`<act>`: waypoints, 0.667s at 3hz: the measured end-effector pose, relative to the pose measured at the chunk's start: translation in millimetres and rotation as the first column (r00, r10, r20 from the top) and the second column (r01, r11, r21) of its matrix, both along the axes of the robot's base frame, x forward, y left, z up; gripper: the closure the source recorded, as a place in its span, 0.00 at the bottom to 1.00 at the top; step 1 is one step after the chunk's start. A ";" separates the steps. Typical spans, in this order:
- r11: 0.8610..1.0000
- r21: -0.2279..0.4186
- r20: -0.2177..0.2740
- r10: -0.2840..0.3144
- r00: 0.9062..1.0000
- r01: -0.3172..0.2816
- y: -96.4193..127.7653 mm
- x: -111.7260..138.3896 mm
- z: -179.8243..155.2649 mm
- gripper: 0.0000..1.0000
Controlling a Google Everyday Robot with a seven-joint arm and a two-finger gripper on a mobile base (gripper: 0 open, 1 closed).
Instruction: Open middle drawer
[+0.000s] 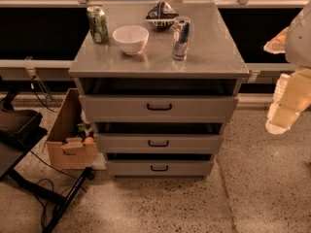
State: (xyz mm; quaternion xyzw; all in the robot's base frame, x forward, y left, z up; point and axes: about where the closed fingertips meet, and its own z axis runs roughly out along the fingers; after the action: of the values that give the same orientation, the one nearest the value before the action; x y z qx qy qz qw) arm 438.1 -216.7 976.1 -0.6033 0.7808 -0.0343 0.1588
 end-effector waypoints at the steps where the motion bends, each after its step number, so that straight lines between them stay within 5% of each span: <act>1: 1.000 0.001 0.002 0.000 1.000 0.000 0.3 0.2 0.2 0.00; 2: 1.000 0.001 0.006 0.010 1.000 -0.010 8.5 7.9 -24.9 0.00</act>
Offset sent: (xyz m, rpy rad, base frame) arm 0.0291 0.0291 -0.0967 0.0027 0.0005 0.0336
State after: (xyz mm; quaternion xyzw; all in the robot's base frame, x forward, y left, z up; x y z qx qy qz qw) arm 446.0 -208.2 951.2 -0.6069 0.7774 -0.0348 0.1618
